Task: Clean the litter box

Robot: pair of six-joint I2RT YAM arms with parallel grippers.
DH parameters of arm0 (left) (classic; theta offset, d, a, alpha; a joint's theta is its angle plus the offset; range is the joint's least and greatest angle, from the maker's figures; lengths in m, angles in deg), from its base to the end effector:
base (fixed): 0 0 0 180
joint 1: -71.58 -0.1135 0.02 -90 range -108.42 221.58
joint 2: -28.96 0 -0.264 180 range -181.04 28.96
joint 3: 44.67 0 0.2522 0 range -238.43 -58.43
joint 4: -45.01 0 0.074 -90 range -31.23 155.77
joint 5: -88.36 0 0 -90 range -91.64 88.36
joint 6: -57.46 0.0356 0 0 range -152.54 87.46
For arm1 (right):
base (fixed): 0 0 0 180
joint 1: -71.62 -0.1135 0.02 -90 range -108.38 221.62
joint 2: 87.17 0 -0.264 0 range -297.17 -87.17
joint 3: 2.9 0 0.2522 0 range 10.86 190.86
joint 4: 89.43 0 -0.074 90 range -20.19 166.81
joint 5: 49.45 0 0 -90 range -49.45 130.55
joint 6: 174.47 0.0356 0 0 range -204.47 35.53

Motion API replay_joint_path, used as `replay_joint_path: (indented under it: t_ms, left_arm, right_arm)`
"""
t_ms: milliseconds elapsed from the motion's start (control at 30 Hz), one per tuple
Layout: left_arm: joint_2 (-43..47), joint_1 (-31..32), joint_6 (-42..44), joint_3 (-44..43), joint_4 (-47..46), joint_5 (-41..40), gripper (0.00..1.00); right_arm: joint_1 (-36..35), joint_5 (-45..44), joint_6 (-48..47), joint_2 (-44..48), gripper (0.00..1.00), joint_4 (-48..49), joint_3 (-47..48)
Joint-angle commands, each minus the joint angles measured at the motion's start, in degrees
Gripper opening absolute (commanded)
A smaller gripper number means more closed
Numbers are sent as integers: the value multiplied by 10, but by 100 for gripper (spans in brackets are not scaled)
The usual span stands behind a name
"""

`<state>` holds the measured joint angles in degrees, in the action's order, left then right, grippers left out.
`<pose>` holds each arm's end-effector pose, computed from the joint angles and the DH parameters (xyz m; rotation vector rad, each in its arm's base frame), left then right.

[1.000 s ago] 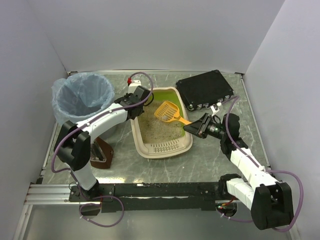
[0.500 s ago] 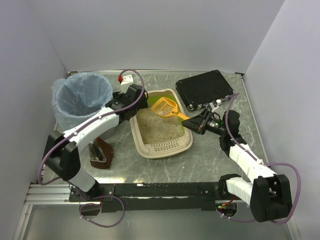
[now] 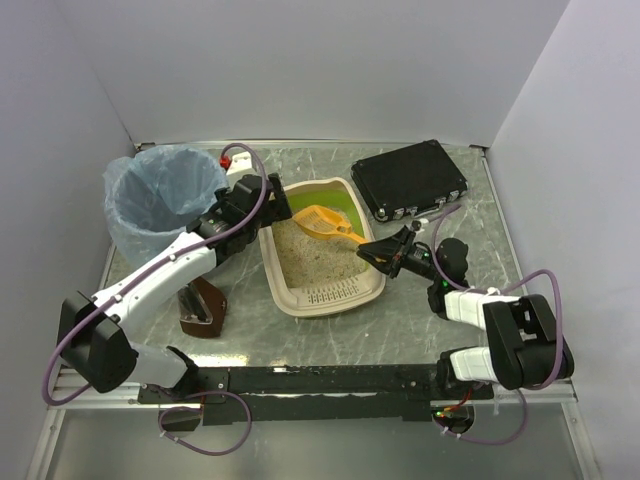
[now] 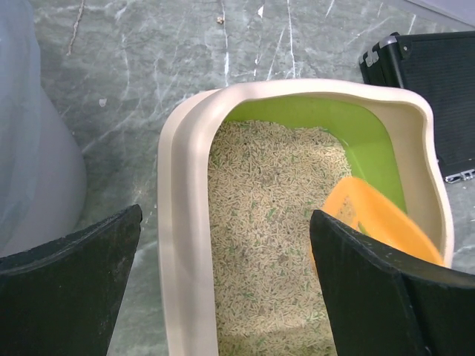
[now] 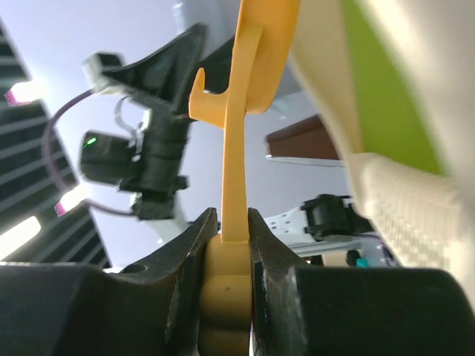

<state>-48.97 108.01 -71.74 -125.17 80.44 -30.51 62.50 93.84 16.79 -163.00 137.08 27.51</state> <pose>0.2557 -0.1673 0.3259 -0.3379 2.0492 -0.2684 0.2203 0.0643 0.1916 0.6737 1.9581 2.0709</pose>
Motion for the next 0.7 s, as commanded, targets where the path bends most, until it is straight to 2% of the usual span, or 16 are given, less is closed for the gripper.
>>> replay_joint_path:
  t_ms: [0,67,133,233,400,433,500,600,667]
  left_arm:
    - [21,3,-18,-1,-13,1,99]
    - [22,3,-15,3,-18,6,99]
    - [20,3,-16,1,-17,5,99]
    - [12,3,-17,-5,-15,8,99]
    - [12,4,-29,-9,5,6,99]
    - [16,4,-32,-5,7,6,99]
    - [27,4,-36,0,13,15,99]
    - [41,4,-41,19,5,20,99]
    - [46,4,-41,24,5,21,99]
  right_arm:
    - [3,5,62,-9,0,108,-1]
    - [8,5,112,-32,0,199,-20]
    - [3,-27,121,-43,0,230,-33]
    - [-24,-14,83,-44,0,187,-6]
    - [2,-24,28,2,0,82,-10]
    - [4,-21,29,9,0,79,-15]
    - [29,-39,74,8,0,146,-43]
    - [10,-32,41,10,0,82,-35]
    - [9,-19,48,19,0,87,-27]
